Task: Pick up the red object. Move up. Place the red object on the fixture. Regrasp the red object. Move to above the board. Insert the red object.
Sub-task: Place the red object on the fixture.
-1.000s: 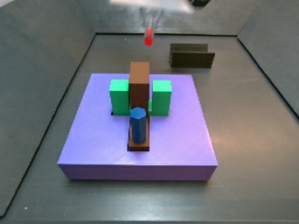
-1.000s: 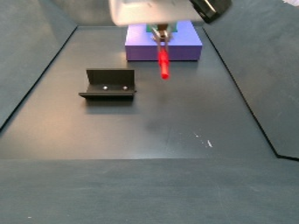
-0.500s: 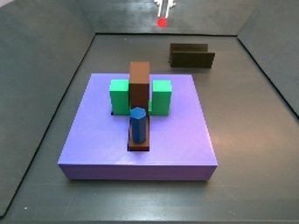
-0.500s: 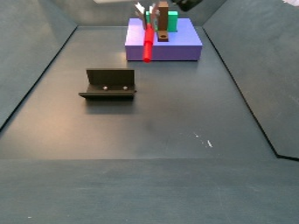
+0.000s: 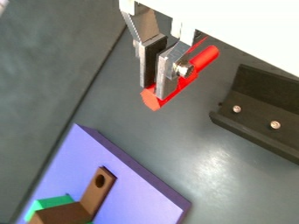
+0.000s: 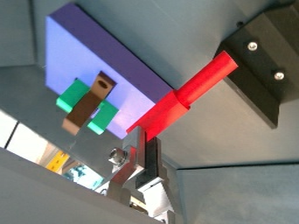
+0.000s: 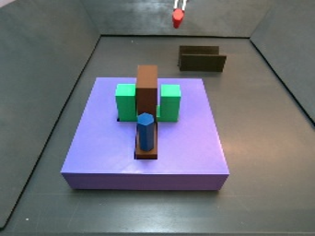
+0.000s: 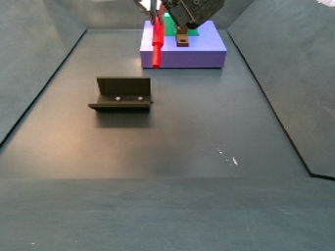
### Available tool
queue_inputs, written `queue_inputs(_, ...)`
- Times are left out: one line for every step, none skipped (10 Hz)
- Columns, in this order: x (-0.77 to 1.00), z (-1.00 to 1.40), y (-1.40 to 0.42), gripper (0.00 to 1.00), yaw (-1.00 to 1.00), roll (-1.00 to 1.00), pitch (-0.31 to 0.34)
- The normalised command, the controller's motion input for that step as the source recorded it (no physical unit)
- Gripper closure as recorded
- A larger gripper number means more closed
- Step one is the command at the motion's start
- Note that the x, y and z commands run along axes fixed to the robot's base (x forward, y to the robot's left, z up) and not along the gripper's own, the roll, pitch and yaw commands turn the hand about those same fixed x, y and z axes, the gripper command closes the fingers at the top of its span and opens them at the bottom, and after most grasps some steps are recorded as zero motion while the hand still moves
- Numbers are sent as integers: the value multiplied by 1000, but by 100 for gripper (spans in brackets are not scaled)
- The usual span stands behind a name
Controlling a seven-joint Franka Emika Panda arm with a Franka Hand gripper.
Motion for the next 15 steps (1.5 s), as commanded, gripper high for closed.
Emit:
queue_inputs(694, 0, 203, 100, 83, -214, 631)
queue_inputs(0, 0, 123, 100, 80, -117, 0)
queue_inputs(0, 0, -20, 100, 0, 0, 0)
queue_inputs(220, -126, 0, 100, 0, -589, -434)
queue_inputs(660, -254, 0, 100, 0, -686, -457)
queue_inputs(800, -400, 0, 100, 17, -517, -377)
queue_inputs(869, -437, 0, 100, 26, -469, -331)
queue_inputs(1000, -337, 126, 100, 23, -271, -169)
queue_inputs(1000, -206, 226, 100, 43, 0, 0)
queue_inputs(1000, -223, 249, 100, 54, 3, 74)
queue_inputs(1000, -274, 231, 100, 49, 0, 74)
queue_inputs(1000, -397, 189, 100, 34, -49, 0)
queue_inputs(857, -551, 51, 100, 100, -17, -83)
queue_inputs(589, -566, 14, 100, 51, -91, -209)
queue_inputs(423, -471, 0, 100, 0, -123, -229)
